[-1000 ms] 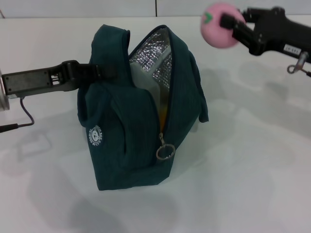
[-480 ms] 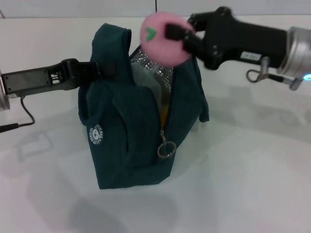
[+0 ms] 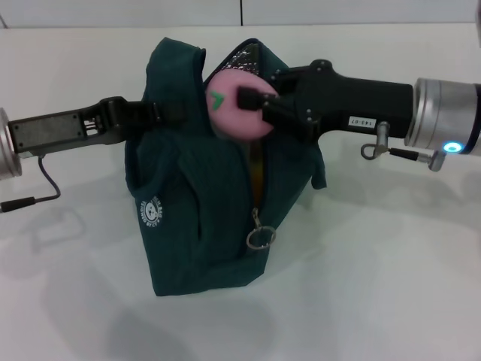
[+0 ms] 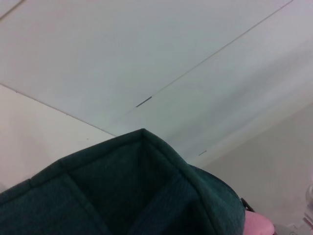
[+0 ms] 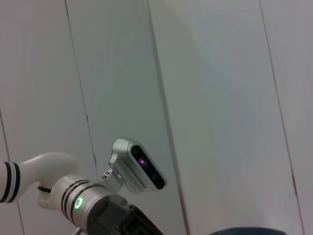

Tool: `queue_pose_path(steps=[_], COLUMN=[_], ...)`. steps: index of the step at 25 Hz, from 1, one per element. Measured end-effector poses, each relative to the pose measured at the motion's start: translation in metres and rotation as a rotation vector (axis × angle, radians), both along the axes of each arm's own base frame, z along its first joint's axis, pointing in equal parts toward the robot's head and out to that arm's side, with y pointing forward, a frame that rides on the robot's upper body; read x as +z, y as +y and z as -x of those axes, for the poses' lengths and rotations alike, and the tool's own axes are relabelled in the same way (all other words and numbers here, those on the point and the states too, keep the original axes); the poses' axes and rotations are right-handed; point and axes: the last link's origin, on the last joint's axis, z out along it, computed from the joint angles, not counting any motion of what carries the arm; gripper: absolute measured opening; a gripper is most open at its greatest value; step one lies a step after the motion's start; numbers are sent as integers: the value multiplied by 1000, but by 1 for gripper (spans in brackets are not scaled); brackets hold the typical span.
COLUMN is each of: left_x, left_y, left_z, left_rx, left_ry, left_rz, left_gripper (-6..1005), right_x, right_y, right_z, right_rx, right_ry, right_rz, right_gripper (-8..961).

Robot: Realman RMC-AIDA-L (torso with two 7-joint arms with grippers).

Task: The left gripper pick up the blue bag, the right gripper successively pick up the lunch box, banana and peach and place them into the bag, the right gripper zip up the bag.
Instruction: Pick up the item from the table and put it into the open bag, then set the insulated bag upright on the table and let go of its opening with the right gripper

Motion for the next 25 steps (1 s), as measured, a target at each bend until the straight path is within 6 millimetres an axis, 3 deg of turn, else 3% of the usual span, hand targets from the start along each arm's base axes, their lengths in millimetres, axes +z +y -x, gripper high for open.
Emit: queue_pose_path(steps=[2, 18, 22, 25], left_x=[0, 5, 6, 6], left_y=[0, -8, -10, -11], left_z=[1, 8, 9, 10], left_rx=[-1, 6, 6, 5], left_ry=[-1, -24, -28, -29], left_rz=[0, -17, -16, -14], left_gripper=[44, 44, 44, 44], right_x=[0, 5, 16, 38], right_y=[0, -8, -7, 0], right_z=[0, -14, -16, -26], right_rx=[-10, -64, -58, -105], right_ry=[1, 14, 33, 79], right_rz=[12, 73, 49, -35], right_gripper=[36, 664, 663, 662])
